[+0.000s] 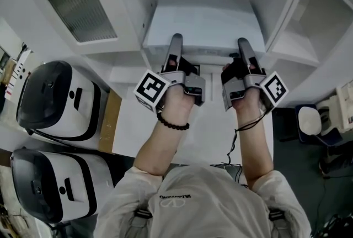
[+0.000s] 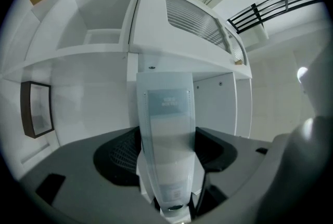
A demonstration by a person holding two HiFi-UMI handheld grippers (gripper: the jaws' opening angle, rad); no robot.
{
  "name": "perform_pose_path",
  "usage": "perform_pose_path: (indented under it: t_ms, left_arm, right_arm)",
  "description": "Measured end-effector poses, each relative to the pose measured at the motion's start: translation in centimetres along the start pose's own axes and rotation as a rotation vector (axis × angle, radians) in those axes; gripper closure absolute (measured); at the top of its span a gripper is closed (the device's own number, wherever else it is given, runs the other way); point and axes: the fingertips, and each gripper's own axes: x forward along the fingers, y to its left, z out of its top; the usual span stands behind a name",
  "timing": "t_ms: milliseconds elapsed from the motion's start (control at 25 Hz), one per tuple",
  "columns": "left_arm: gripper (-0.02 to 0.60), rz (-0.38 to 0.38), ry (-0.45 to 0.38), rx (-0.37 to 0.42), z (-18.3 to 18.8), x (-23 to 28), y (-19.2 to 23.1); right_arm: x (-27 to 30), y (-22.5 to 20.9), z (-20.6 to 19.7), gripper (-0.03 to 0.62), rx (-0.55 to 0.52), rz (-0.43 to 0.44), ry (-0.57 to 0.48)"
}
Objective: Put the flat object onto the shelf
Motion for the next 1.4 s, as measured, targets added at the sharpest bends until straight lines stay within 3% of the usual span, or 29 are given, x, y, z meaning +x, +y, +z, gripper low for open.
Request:
perform_pose_path:
  t_ms: [440,680,800,880,1000,1120,1280,1400]
  left_arm:
    - [0.252,-0.043,0.022,0.062,-0.3,-0.6,-0.8]
    - [0.249,-0.06,0.012,0.021,-0.5,-1.8,-0.3]
    - [0.25,-0.059,0.012,0.055,-0.5,-3.1,0.0]
    - [0.259,-0.064,0.026,0.122,-0.6,-4.1,-0.2]
    - [0.356,-0.088,0.059,0.297,-0.7,-5.5,-0.8]
    - [0.446,-0.155,0.07,0.504,-0.5,-6.5,-2.6]
    - [0.533,-0.205,0.096,0.7,-0.6,-7.8,-3.7]
    - [0.573,-0.203,0.109,0.837,-0.3,-8.8,-3.8]
  right_arm:
    - [-0.4,0.7,-0.6,0.279,-0.046,0.024,0.009]
    - [-1.6,0.5,-1.0,0.306,-0.079,0.057,0.004]
    - [-3.2,-0.3,-1.3,0.315,-0.106,0.039,0.002]
    - [-4.2,-0.8,-1.1,0.327,-0.131,0.034,-0.007]
    - [-5.8,-0.6,-0.7,0.403,-0.205,0.046,-0.02]
    - [-7.0,0.2,-0.6,0.478,-0.335,0.052,-0.013]
    - [-8.2,1.9,-0.8,0.57,-0.534,0.064,0.013]
    - [-9.0,2.6,-0.9,0.583,-0.686,0.06,0.036]
